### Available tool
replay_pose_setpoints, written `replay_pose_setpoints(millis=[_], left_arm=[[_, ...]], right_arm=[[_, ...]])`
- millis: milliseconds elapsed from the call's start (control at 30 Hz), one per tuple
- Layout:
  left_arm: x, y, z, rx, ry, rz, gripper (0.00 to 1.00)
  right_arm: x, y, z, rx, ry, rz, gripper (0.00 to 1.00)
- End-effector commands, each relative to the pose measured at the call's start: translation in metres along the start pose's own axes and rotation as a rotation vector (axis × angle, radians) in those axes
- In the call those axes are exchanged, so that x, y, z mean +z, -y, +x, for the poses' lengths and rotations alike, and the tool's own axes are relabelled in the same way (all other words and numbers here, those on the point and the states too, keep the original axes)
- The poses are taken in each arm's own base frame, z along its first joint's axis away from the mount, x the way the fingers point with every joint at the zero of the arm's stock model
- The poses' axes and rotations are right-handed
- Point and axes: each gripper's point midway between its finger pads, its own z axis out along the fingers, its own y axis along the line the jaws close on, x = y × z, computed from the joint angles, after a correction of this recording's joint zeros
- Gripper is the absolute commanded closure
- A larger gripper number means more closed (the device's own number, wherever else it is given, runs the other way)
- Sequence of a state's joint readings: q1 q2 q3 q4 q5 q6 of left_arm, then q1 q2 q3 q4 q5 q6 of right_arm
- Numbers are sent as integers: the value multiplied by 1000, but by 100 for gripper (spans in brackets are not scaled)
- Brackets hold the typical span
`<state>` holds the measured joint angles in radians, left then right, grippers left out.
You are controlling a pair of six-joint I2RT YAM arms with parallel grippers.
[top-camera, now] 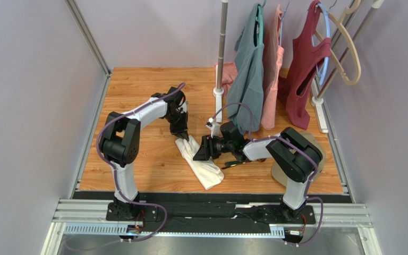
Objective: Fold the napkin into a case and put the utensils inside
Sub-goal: Fold the 2/3-rectangle-folded napkin at the center of the board.
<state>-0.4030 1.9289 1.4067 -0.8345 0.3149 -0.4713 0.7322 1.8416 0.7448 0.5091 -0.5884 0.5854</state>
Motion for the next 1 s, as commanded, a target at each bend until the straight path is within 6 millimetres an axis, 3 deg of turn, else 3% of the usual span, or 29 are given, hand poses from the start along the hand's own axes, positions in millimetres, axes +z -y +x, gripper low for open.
replay_pose_setpoints(millis=[0, 167, 333, 533, 600, 700, 800, 900, 933, 967], left_arm=[[-17, 15, -26, 89, 136, 114, 100], [-8, 13, -22, 67, 123, 164, 100], [-7, 8, -22, 39, 127, 175, 100], [-9, 5, -26, 12, 129, 192, 100], [-9, 2, -27, 8, 131, 191, 100], [-8, -1, -28, 5, 120, 196, 100], [-8, -1, -28, 1, 122, 198, 100], [-8, 3, -26, -3, 119, 223, 100], [-7, 3, -23, -7, 113, 226, 100], [-7, 3, -23, -13, 116, 229, 100]], right_arm=[[-20, 8, 50, 181, -182, 92, 41], [-30, -11, 48, 216, -196, 56, 41], [-38, -11, 64, 249, -230, 55, 43], [-42, 13, 94, 283, -251, 110, 50], [-42, 22, 102, 287, -247, 126, 60], [-46, 27, 111, 292, -241, 138, 64], [-53, 24, 107, 254, -222, 153, 64], [-63, 17, 79, 164, -192, 222, 58], [-67, 8, 62, 127, -158, 227, 55], [-72, 11, 57, 120, -162, 283, 47]])
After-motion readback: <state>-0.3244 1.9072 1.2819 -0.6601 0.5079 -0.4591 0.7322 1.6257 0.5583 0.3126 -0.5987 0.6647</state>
